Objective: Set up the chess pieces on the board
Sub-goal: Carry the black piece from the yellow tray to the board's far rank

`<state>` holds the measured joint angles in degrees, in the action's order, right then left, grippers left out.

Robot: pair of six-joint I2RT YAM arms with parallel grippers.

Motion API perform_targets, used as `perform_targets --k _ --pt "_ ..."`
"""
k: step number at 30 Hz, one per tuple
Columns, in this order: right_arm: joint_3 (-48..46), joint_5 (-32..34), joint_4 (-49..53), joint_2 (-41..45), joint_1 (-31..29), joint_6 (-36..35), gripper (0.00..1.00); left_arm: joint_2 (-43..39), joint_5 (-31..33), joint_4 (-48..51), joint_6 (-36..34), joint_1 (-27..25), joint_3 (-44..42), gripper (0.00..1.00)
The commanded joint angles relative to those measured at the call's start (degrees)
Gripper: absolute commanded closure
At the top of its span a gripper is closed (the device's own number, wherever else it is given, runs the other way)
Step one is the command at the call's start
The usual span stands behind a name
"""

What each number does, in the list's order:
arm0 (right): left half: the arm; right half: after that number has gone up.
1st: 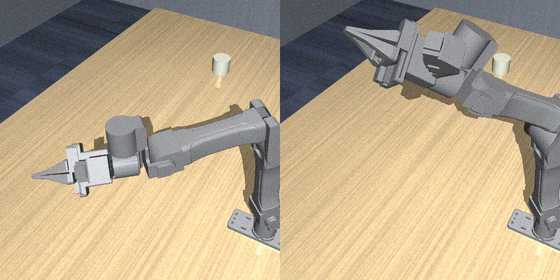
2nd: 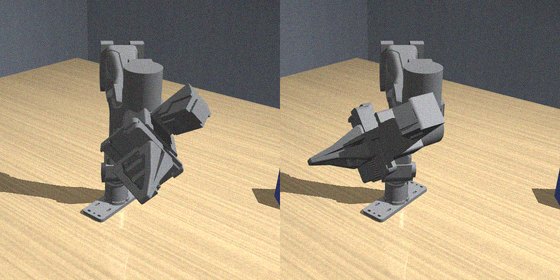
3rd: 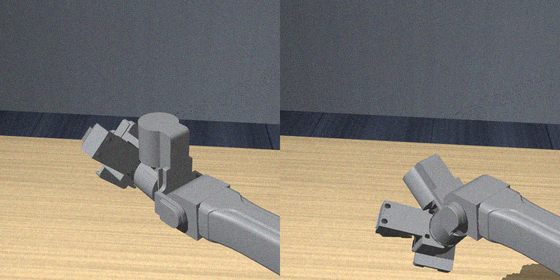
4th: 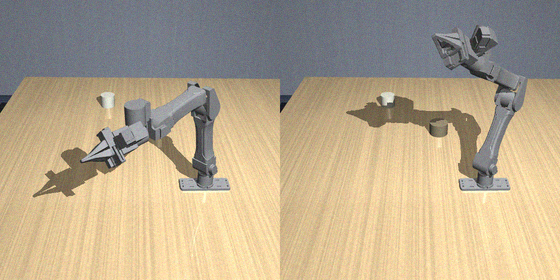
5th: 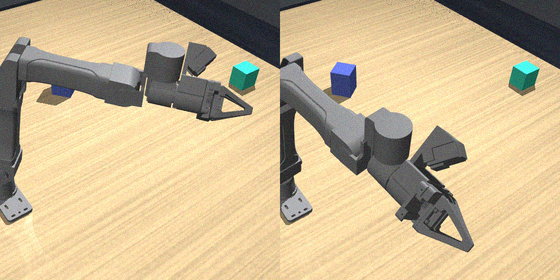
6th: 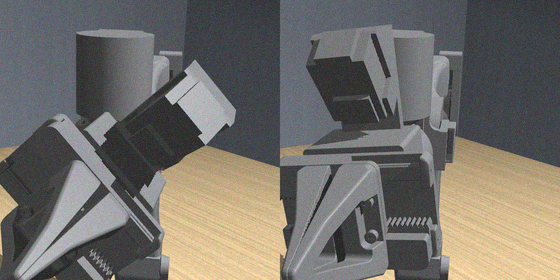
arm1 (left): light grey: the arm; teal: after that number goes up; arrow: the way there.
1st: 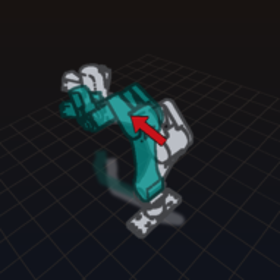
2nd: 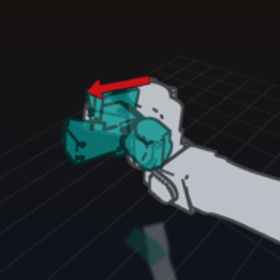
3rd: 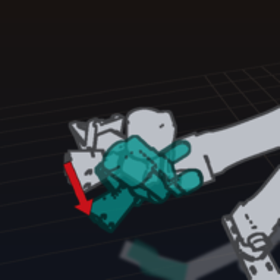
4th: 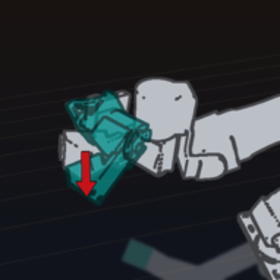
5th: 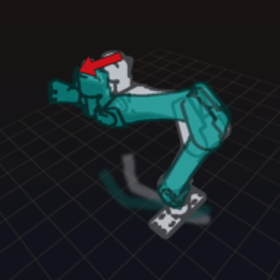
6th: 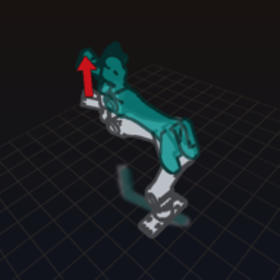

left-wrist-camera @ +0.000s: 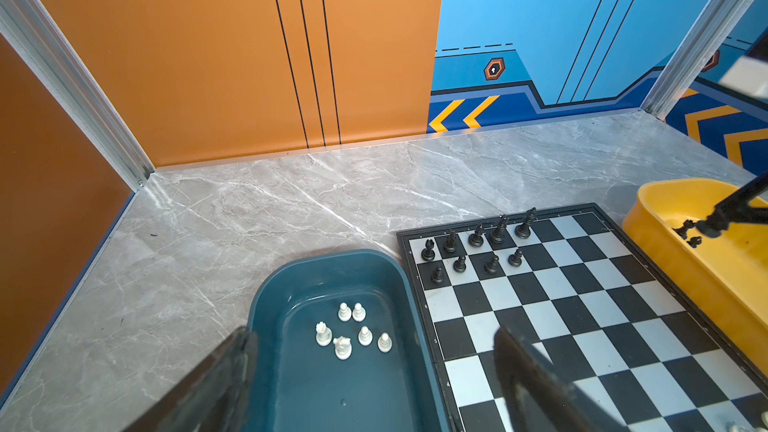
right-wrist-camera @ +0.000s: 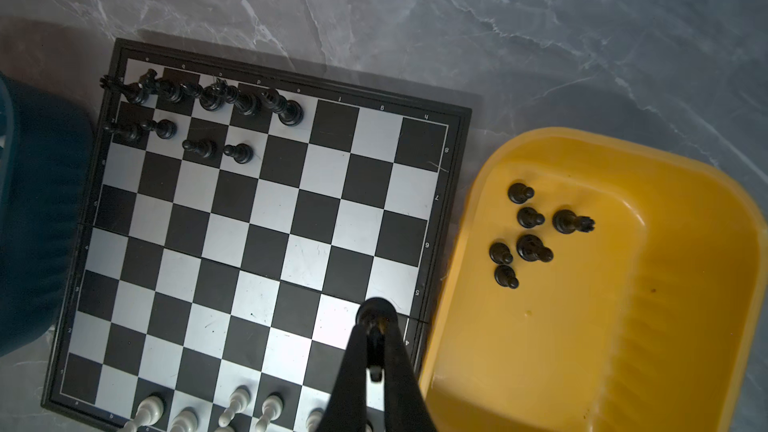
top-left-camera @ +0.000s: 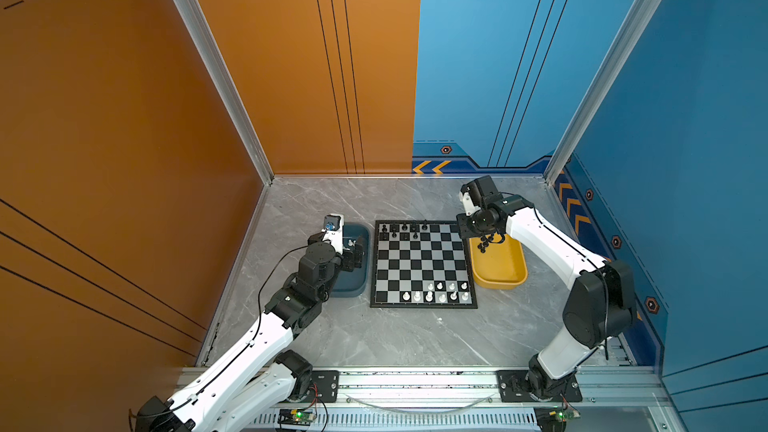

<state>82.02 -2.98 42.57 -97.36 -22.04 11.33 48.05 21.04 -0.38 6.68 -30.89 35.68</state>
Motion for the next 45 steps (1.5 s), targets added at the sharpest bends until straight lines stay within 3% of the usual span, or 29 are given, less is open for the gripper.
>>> perform_targets --k 1,25,45 --pt "2.4 -0.5 1.3 -3.3 -0.7 -0.6 1.0 -0.1 1.0 -0.5 -1.1 -0.6 -0.6 0.09" --pt "16.9 2.0 0.9 -23.0 -1.0 1.2 1.0 1.3 1.5 -0.6 -1.7 0.1 -0.6 0.08" --pt "23.2 4.7 0.7 -28.3 -0.4 1.8 1.0 1.7 1.4 -0.6 -1.8 0.5 -0.7 0.08"
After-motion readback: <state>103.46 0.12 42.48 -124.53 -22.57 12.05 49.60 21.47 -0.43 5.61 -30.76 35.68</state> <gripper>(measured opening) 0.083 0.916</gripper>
